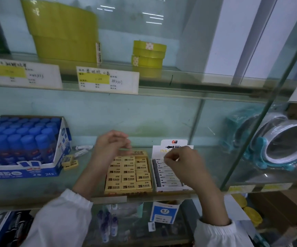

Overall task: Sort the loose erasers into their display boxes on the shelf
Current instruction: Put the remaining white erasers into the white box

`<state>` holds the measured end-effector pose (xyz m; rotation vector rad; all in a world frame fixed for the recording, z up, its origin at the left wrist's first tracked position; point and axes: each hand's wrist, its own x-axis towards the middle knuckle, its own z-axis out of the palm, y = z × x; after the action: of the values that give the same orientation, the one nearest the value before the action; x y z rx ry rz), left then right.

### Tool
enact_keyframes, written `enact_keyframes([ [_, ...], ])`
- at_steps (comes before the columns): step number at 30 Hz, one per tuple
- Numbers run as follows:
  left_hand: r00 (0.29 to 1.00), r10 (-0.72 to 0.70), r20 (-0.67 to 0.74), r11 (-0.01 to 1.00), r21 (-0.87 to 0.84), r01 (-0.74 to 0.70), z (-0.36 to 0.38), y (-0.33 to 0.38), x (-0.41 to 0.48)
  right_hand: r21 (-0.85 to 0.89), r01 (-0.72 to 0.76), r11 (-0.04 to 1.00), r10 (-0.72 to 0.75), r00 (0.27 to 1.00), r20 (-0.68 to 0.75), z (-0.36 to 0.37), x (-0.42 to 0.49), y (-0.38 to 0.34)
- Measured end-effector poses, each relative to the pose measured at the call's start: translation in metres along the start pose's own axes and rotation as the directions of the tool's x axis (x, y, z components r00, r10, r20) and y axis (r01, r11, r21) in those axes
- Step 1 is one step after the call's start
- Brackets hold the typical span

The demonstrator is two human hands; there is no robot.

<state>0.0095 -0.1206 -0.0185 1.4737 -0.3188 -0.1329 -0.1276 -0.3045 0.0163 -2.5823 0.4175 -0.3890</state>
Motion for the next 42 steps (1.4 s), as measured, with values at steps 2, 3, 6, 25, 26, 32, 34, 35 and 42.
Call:
enact_keyframes([
  [2, 0.968, 0.25, -0.005, 0.668, 0.724, -0.169, -0.035, -0.002, 0.025, 0.032, 0.063, 0.998, -0.063, 0.998, 0.016, 0.002, 0.003, -0.012],
  [3, 0.965, 0.251, 0.07, 0.333, 0.93, -0.154, -0.051, -0.001, 0.033, 0.064, 0.081, 0.995, -0.082, 0.996, 0.019, 0.004, 0.003, -0.017],
  [6, 0.998, -0.031, 0.06, -0.173, 0.983, -0.064, -0.081, 0.008, 0.039, 0.128, 0.105, 0.986, -0.109, 0.994, 0.022, 0.01, 0.002, -0.024],
  [25, 0.994, 0.084, 0.064, 0.671, 0.734, -0.104, -0.074, 0.027, 0.04, 0.35, 0.025, 0.936, 0.028, 0.989, -0.147, -0.001, -0.003, 0.027],
  [26, 0.998, 0.06, 0.021, 0.854, 0.517, -0.062, -0.063, 0.034, 0.034, 0.395, 0.019, 0.918, 0.047, 0.986, -0.158, -0.001, -0.003, 0.029],
  [32, 0.932, -0.23, 0.281, 0.902, -0.298, 0.312, 0.017, 0.035, -0.008, 0.582, 0.016, 0.813, 0.037, 0.996, -0.078, 0.01, -0.002, 0.019],
  [34, 0.918, -0.246, 0.311, 0.895, -0.292, 0.338, 0.038, 0.023, -0.019, 0.591, 0.005, 0.807, 0.021, 0.999, -0.037, 0.016, -0.004, 0.014],
  [35, 0.915, -0.253, 0.314, 0.899, -0.273, 0.342, 0.047, 0.018, -0.024, 0.583, 0.011, 0.812, 0.018, 0.999, -0.045, 0.019, -0.004, 0.014],
  [42, 0.925, -0.209, 0.317, 0.962, -0.105, 0.253, 0.059, 0.006, -0.023, 0.662, 0.029, 0.749, 0.091, 0.985, -0.146, 0.029, -0.004, 0.027],
])
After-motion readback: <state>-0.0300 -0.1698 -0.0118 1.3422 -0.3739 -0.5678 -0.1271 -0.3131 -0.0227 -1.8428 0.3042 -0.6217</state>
